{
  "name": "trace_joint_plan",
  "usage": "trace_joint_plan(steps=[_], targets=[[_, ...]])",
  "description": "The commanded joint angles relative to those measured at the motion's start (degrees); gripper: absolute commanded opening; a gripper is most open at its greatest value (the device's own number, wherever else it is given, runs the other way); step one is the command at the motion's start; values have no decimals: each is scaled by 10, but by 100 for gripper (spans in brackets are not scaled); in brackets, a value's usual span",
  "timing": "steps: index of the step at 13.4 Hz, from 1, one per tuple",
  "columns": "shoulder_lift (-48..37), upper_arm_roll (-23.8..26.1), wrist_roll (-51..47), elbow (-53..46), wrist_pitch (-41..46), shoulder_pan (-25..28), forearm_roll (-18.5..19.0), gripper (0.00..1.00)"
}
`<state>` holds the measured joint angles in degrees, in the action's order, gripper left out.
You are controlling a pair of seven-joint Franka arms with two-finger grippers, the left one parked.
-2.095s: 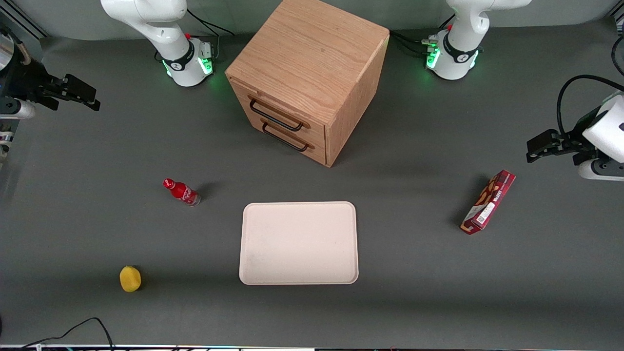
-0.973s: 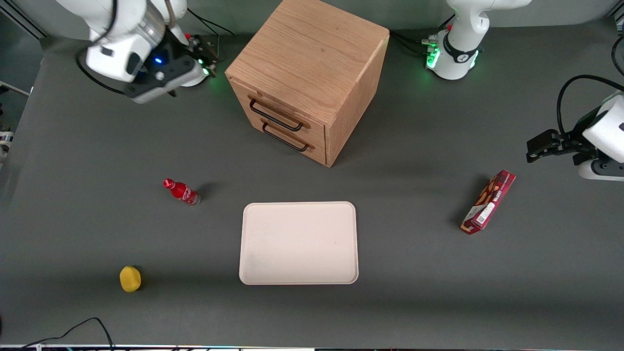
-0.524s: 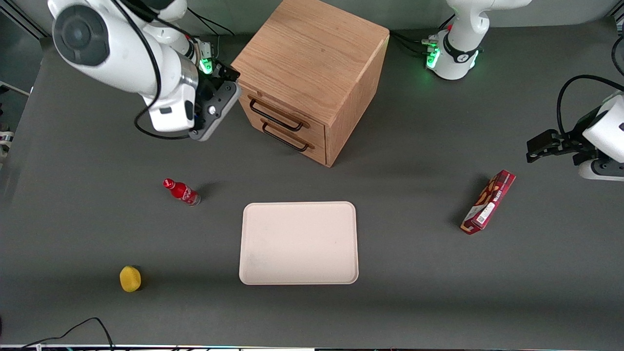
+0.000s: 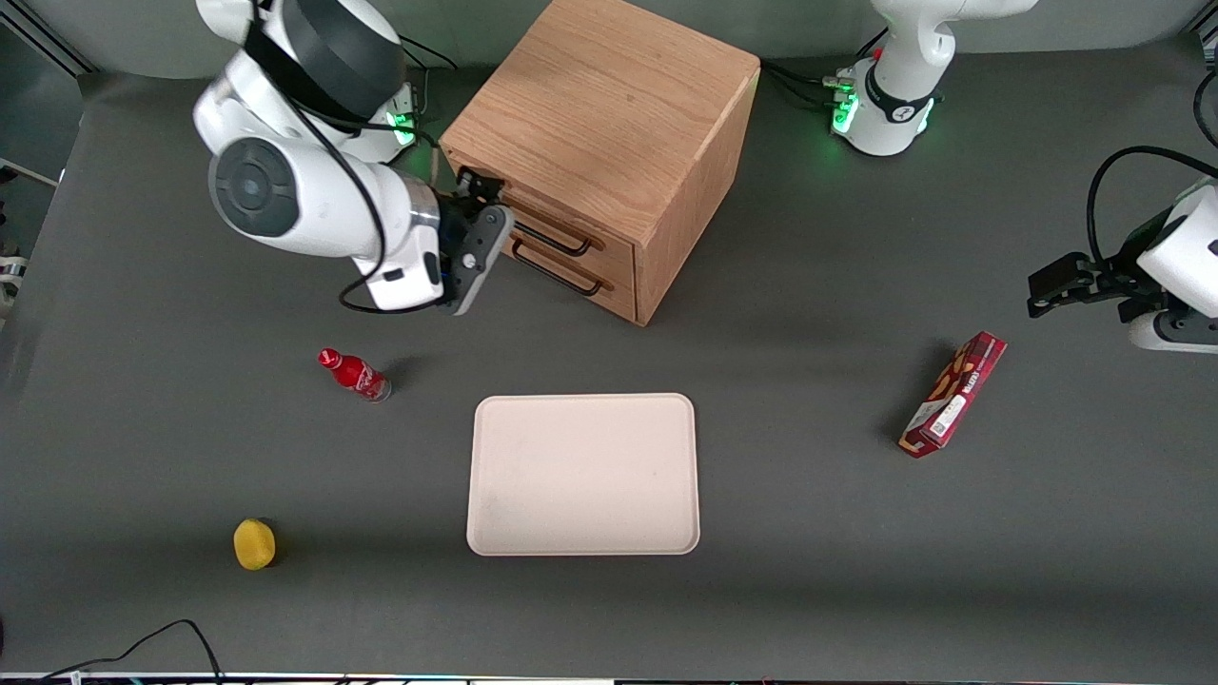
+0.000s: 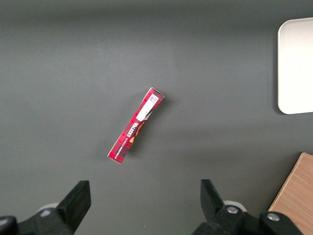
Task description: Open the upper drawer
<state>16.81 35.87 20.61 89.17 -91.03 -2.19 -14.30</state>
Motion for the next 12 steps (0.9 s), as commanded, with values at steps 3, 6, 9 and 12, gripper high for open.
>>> trace_joint_plan(steps=[3, 6, 9, 12], targets=[[-26, 13, 9, 78, -66, -4, -12, 100], [-26, 18, 11, 106, -96, -4, -5, 100], [-27, 24, 10, 131, -116, -5, -5, 100], [-33, 31, 10, 155, -142, -6, -5, 100]])
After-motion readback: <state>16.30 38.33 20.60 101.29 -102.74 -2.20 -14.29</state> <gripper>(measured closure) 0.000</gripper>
